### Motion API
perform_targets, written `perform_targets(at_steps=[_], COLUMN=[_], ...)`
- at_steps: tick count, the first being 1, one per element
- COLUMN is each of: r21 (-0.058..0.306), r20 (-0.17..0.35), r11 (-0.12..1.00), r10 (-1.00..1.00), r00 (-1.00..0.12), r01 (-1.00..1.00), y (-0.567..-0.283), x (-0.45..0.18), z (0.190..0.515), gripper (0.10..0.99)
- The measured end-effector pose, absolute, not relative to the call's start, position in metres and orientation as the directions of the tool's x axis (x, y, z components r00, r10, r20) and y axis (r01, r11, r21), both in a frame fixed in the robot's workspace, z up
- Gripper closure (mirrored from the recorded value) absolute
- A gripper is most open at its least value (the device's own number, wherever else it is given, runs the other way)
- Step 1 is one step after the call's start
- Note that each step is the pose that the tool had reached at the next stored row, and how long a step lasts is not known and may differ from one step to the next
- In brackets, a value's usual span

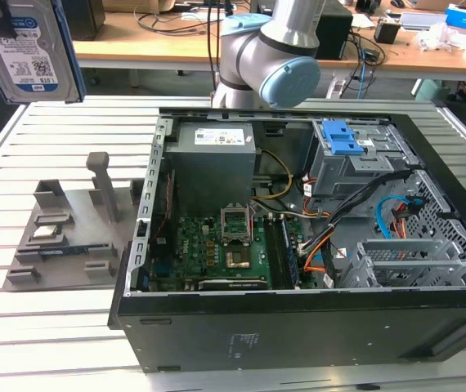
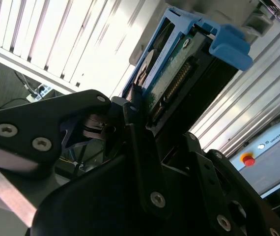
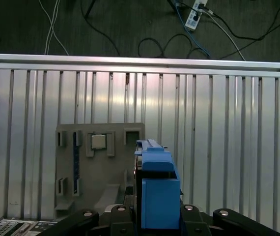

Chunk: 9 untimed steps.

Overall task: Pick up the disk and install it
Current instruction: 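Pick up the disk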

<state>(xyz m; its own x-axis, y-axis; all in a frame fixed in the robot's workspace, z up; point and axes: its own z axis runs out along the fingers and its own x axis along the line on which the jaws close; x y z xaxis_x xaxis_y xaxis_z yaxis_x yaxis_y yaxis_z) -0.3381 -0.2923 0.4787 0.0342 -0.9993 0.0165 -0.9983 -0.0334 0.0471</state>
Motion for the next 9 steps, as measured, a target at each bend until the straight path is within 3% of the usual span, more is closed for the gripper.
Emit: perform_targets(at_steps=[9], r21=[0.047], r20=[0.017], r11=[-0.033], r10=[-0.999], r00=[0.034], r01=[-0.998], y=[-0.2911], x=[-0.3381], z=[0.4906], gripper=[0.725])
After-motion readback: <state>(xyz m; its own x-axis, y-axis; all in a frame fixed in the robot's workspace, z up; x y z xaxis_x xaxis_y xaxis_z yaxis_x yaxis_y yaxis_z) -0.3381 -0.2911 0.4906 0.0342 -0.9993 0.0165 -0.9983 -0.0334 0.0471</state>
